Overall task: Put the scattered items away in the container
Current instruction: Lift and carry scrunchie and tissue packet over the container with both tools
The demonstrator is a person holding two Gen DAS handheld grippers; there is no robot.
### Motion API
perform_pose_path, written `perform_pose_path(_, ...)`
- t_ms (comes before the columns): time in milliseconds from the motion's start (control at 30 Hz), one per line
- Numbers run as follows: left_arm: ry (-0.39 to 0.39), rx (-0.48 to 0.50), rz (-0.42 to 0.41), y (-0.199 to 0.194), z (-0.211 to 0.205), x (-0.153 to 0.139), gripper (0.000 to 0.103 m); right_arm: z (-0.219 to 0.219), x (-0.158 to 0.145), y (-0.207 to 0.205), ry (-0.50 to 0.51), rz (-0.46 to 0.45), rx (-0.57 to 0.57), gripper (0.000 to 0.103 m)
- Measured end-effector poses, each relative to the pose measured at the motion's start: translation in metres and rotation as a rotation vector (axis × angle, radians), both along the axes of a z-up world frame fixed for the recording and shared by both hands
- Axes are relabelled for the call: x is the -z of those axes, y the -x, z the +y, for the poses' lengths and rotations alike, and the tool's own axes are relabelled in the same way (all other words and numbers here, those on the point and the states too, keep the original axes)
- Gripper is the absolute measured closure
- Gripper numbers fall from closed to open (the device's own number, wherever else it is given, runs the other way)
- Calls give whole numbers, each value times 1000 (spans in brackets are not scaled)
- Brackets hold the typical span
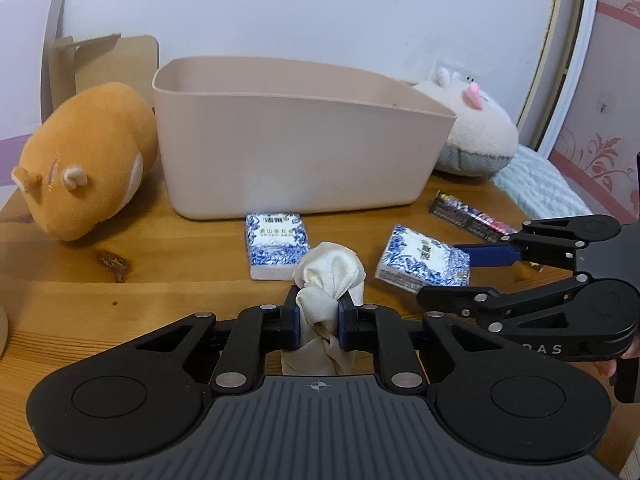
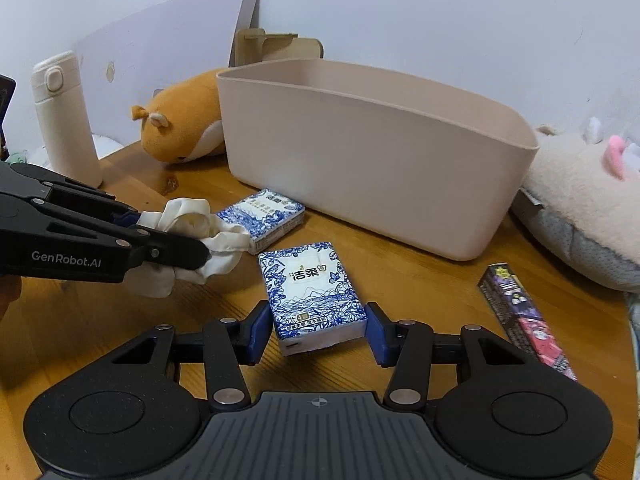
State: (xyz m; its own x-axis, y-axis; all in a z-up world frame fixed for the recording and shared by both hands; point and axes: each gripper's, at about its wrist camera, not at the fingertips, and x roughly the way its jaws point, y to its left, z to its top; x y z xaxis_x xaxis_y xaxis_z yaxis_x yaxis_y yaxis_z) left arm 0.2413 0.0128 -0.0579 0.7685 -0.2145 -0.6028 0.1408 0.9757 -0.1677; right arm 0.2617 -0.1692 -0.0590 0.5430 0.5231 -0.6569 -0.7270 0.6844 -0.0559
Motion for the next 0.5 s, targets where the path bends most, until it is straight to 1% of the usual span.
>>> perform_pose_path(200, 13, -6, -45, 10, 6, -19, 87, -12, -18, 10, -16, -38, 14, 56)
perform_pose_path(367, 2, -7, -81, 17, 11, -35, 87, -20, -34, 16, -24, -74, 24, 56)
perform_pose_path(500, -7, -11, -111, 20, 15, -46, 87, -25, -51, 17, -50, -107, 36, 56)
